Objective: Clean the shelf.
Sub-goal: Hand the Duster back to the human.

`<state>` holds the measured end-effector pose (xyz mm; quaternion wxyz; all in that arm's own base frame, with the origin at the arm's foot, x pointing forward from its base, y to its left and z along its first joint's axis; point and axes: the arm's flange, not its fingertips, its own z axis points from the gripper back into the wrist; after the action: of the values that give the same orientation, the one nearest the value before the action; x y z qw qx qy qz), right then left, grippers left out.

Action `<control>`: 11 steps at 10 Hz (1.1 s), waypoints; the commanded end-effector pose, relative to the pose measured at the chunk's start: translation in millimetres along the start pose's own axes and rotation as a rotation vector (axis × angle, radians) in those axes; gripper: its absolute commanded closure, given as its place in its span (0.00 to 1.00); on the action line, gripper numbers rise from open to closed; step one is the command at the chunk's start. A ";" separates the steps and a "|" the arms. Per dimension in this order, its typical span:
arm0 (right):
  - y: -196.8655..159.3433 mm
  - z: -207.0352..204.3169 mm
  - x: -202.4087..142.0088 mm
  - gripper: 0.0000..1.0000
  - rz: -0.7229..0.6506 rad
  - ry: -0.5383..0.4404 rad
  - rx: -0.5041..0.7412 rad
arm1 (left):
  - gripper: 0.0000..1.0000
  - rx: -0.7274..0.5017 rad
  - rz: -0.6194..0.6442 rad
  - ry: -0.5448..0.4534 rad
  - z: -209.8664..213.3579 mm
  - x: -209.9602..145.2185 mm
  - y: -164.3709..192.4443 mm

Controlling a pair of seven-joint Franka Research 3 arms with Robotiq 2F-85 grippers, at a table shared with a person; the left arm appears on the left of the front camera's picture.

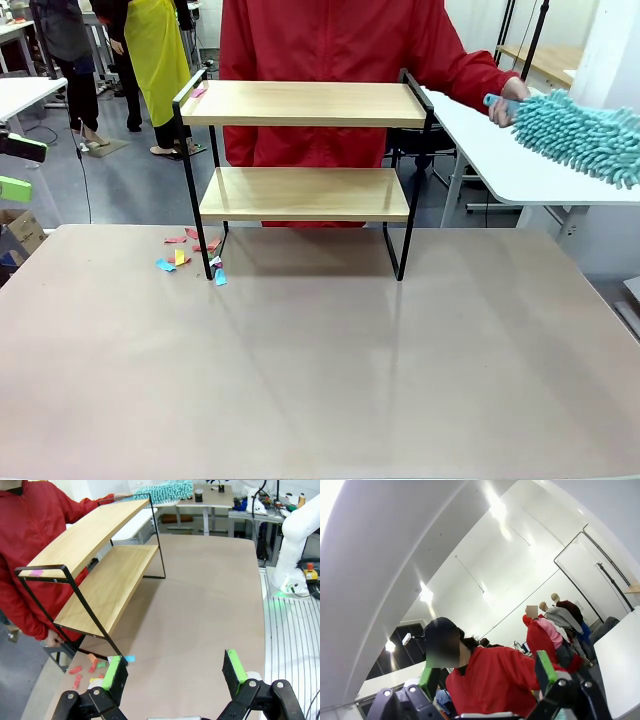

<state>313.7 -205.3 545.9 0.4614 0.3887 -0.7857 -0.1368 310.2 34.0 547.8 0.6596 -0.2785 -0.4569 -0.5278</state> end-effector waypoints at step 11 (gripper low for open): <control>2.4 0.5 0.8 0.00 0.005 -0.007 -0.008 | 0.00 0.004 -0.021 -0.031 -1.8 1.7 1.3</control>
<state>313.4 -205.7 545.9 0.4613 0.3882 -0.7859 -0.1371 310.2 34.0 547.8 0.6596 -0.2786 -0.4569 -0.5278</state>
